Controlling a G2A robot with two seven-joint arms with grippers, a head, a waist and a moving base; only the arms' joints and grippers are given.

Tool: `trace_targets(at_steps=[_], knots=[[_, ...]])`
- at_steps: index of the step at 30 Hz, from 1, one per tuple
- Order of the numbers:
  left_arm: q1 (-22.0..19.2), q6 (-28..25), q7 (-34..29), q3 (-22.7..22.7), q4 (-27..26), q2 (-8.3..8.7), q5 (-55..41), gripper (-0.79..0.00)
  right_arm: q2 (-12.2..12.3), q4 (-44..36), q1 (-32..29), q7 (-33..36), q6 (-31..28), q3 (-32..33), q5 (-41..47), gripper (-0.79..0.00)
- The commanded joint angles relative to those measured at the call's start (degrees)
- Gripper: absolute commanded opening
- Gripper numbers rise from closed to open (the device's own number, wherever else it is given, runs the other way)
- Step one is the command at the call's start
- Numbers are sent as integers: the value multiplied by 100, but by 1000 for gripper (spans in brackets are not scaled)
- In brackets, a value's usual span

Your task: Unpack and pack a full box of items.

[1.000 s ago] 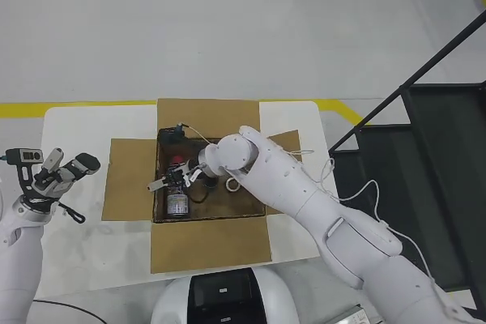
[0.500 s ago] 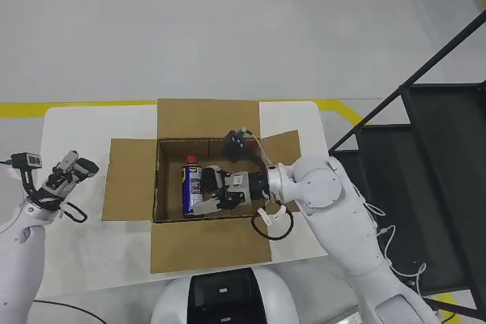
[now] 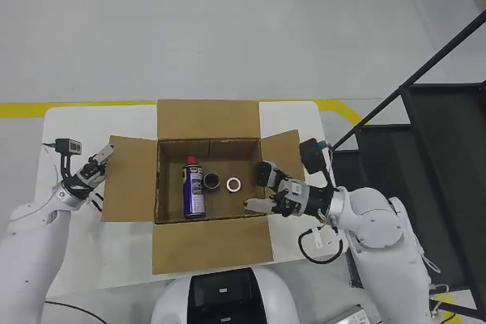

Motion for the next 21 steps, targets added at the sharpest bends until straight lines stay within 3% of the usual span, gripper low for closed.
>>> trace_targets(at_steps=[1, 6, 10, 16, 21], knots=[[186, 60, -58, -68, -442, 61, -105, 0, 8, -71, -299, -416, 72, 227, -164, 0], [572, 279, -277, -128, -1442, 177, -390, 0, 15, -239, -997, -1305, 273, 608, -544, 0], [685, 431, -430, 17, -1936, 220, -367, 0, 6, -284, -1423, -1928, 688, 800, -971, 0], [413, 528, -525, 647, -1881, 181, -53, 0, 13, 228, -1505, -2399, 849, 864, -1158, 0], [126, 534, -531, 1100, -1592, 130, 107, 0, 36, 858, -1212, -2272, 931, 742, -1020, 0]])
